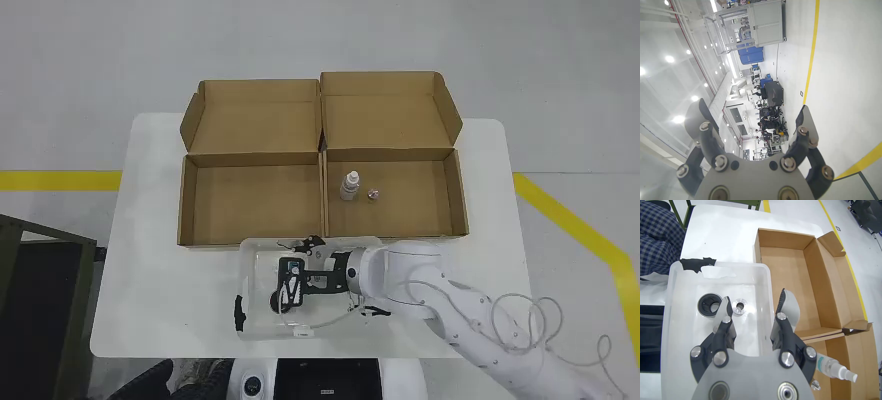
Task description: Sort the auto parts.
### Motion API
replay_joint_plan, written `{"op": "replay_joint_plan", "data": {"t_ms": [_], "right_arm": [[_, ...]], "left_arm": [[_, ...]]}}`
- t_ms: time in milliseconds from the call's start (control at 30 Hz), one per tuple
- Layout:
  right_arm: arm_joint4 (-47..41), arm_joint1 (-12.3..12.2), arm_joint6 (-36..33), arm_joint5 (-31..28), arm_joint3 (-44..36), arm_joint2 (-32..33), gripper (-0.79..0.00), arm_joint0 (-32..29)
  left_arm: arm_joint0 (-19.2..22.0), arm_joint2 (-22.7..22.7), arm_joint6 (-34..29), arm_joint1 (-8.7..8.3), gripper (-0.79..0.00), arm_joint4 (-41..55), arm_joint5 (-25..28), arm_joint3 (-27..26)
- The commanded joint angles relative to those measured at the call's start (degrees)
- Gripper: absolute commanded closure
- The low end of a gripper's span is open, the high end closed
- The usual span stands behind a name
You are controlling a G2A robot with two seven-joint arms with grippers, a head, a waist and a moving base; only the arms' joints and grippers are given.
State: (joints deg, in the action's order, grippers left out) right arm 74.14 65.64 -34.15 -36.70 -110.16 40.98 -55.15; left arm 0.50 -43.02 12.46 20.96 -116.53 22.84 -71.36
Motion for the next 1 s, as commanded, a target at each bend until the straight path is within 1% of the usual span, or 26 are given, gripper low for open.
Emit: {"op": "replay_joint_plan", "data": {"t_ms": [0,100,200,400,967], "right_arm": [[0.5,0.2,0.0,-0.3,0.7,-0.7,-0.446,0.2],[1.0,0.4,0.1,-0.6,1.5,-1.1,-0.431,0.1],[1.7,0.5,0.0,-0.8,2.5,-1.3,-0.391,-0.1],[2.4,0.8,0.1,-0.9,5.2,-1.6,-0.376,0.0],[2.7,2.2,0.7,-1.1,9.8,-3.2,-0.372,0.9]], "left_arm": [[0.0,0.0,0.0,0.00,-0.785,0.0,0.0,0.0],[0.0,0.0,0.0,0.00,-0.785,0.0,0.0,0.0],[0.0,0.0,0.0,0.00,-0.785,0.0,0.0,0.0],[0.0,0.0,0.0,0.00,-0.785,0.0,0.0,0.0],[0.0,0.0,0.0,0.00,-0.785,0.0,0.0,0.0]]}}
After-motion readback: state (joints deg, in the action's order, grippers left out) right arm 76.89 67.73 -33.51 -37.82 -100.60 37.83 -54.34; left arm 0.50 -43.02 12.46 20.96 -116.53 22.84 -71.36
